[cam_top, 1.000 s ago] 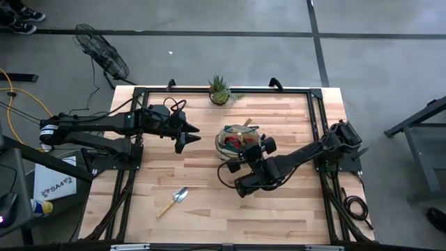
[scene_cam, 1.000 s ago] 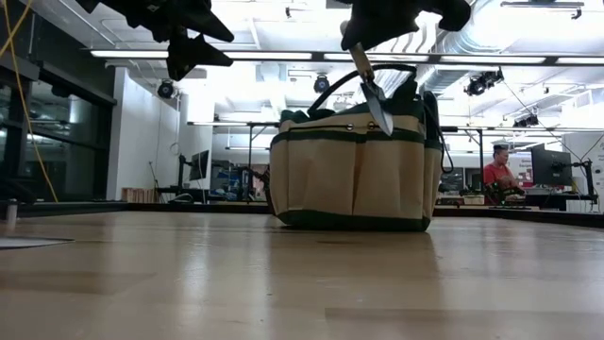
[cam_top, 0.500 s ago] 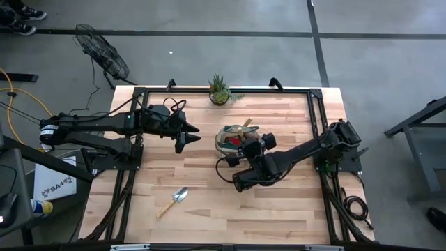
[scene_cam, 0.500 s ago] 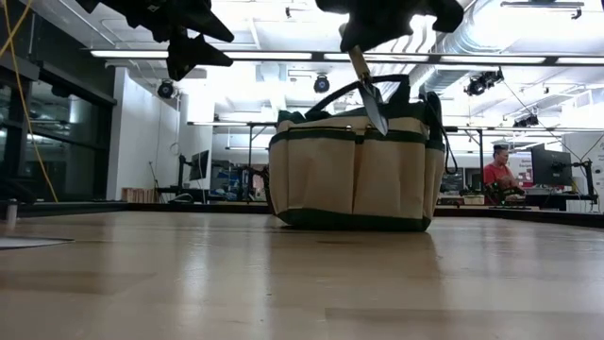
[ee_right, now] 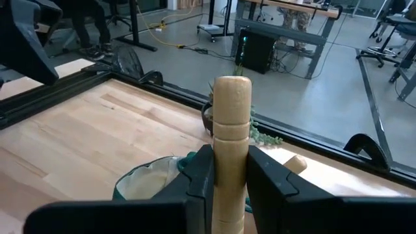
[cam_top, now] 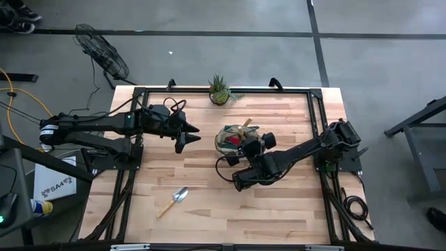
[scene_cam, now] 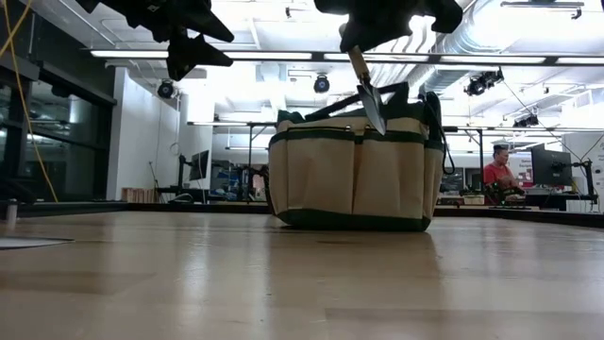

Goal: Pick & Place Garden tools in Gardening bag
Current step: Put the right light brown trowel into the light brown gardening bag

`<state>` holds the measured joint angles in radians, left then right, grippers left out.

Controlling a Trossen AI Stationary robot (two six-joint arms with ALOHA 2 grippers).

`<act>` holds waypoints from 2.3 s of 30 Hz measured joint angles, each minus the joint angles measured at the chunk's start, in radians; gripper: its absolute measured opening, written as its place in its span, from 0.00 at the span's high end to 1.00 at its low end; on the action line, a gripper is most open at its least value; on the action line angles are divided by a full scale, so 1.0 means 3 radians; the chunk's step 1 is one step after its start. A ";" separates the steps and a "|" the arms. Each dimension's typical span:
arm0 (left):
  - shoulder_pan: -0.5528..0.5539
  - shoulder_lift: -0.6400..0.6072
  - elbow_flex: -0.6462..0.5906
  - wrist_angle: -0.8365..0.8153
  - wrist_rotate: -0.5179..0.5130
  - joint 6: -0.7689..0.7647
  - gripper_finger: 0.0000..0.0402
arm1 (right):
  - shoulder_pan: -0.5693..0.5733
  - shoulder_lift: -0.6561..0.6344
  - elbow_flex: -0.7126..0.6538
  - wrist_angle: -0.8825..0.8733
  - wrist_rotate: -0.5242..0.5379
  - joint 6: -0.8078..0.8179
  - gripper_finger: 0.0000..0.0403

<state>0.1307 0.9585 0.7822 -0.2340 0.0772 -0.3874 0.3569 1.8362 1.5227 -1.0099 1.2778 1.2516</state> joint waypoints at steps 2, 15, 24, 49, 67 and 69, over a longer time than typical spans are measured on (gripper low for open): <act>0.0001 0.0001 0.0000 0.0000 0.0000 0.0000 0.52 | 0.0001 0.0000 0.0000 0.0004 -0.0002 0.0001 0.87; 0.0001 0.0000 0.0000 0.0000 0.0001 0.0000 0.52 | -0.0034 -0.0011 0.0000 0.0051 -0.0009 0.0006 0.87; 0.0001 0.0000 0.0000 0.0000 0.0003 -0.0001 0.52 | -0.0043 -0.0011 0.0000 0.0067 -0.0014 0.0003 0.87; 0.0000 0.0000 0.0000 -0.0001 0.0004 0.0000 0.52 | -0.0023 -0.0011 0.0001 -0.0221 -0.0526 -0.0048 0.83; 0.0000 0.0000 0.0000 -0.0002 0.0004 0.0000 0.52 | -0.0070 -0.0038 0.0001 -0.0209 -0.0682 -0.0048 0.78; 0.0000 0.0000 0.0000 -0.0001 0.0004 0.0000 0.52 | -0.0070 -0.0082 0.0001 -0.0210 -0.0783 -0.0048 0.79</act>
<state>0.1308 0.9585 0.7822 -0.2344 0.0784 -0.3874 0.3358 1.8115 1.5230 -1.0729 1.0429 1.2373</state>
